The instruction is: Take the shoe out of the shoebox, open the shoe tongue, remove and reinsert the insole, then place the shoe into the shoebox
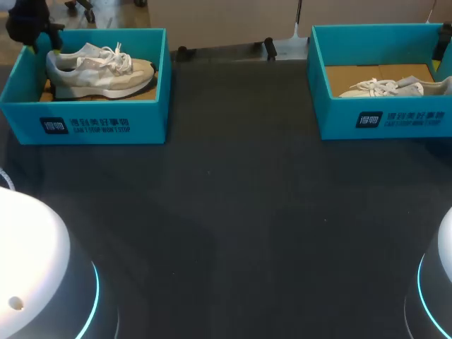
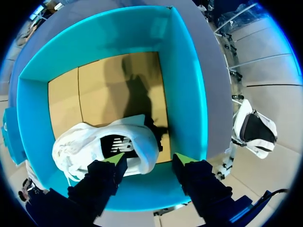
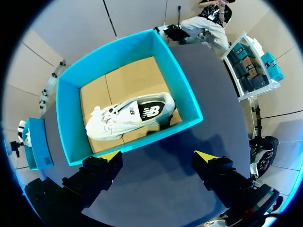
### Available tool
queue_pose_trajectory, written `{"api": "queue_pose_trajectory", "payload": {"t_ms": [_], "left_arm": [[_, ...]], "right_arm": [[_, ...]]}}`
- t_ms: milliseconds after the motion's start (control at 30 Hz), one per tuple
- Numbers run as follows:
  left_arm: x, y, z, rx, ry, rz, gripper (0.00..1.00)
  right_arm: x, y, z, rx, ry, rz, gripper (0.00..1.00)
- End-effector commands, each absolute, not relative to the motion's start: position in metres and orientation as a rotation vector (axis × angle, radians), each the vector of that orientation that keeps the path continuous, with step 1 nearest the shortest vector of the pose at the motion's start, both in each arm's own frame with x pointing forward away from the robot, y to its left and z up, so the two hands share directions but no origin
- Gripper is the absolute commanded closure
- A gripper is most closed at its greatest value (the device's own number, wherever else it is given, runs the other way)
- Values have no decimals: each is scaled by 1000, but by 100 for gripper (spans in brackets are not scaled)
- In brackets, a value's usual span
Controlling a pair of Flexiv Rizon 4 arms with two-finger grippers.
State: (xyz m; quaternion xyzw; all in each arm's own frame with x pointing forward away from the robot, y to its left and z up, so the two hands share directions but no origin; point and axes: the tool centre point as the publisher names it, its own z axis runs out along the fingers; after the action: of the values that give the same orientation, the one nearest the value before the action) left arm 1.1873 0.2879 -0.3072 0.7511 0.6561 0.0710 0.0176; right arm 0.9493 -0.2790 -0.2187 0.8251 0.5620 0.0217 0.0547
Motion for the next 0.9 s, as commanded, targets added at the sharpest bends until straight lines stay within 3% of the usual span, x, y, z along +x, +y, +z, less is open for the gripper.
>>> {"api": "queue_pose_trajectory", "payload": {"t_ms": [33,267,367,900], "left_arm": [[1197,289,-317,2339,2059,192,29],[1200,290,-333,2324,2101,158,27],[1202,292,-338,2319,2113,119,16],[1201,296,-359,2310,2149,79,20]], "right_arm": [[949,-279,-219,2505,1706,67,0],[949,-279,-219,2505,1706,67,0],[949,-279,-219,2505,1706,67,0],[949,-279,-219,2505,1706,67,0]]}}
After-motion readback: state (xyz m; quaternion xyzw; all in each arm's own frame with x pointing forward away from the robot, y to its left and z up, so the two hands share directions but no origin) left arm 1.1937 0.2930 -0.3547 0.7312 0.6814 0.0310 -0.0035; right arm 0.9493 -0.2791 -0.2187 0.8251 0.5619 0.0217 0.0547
